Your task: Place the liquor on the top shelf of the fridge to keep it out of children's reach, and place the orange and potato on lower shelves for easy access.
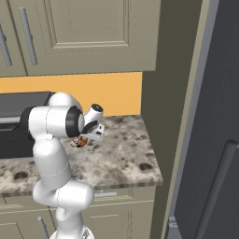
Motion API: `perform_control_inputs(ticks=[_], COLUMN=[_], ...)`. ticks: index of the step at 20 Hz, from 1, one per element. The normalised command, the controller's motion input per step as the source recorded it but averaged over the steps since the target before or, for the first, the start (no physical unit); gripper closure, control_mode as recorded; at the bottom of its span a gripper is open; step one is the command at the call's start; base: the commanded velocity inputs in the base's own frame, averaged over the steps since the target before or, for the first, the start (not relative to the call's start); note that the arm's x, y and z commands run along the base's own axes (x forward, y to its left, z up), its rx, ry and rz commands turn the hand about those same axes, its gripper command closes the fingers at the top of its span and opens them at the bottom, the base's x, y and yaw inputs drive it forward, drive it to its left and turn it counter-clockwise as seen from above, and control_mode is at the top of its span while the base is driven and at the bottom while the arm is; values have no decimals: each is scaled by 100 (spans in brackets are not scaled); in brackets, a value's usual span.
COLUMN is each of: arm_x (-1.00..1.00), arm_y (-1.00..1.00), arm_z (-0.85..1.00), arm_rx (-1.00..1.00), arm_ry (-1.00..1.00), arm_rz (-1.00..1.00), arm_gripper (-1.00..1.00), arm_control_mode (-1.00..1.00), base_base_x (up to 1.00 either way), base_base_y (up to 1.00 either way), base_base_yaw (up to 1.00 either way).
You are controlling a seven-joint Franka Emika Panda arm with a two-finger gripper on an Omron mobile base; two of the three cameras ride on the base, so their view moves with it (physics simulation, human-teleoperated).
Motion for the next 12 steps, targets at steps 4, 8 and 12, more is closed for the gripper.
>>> perform_control_inputs(ticks=[4, 8, 12], arm_x=[0, 0, -16], arm_y=[9, 9, 0], arm_z=[-40, -41, -33], arm_rx=[0, 0, 0], arm_ry=[4, 5, 2], arm_rz=[1, 0, 0], arm_gripper=[-100, 100, 100], arm_control_mode=[-100, -100, -100], base_base_x=[0, 0, 0], base_base_y=[0, 0, 0], base_base_yaw=[0, 0, 0])
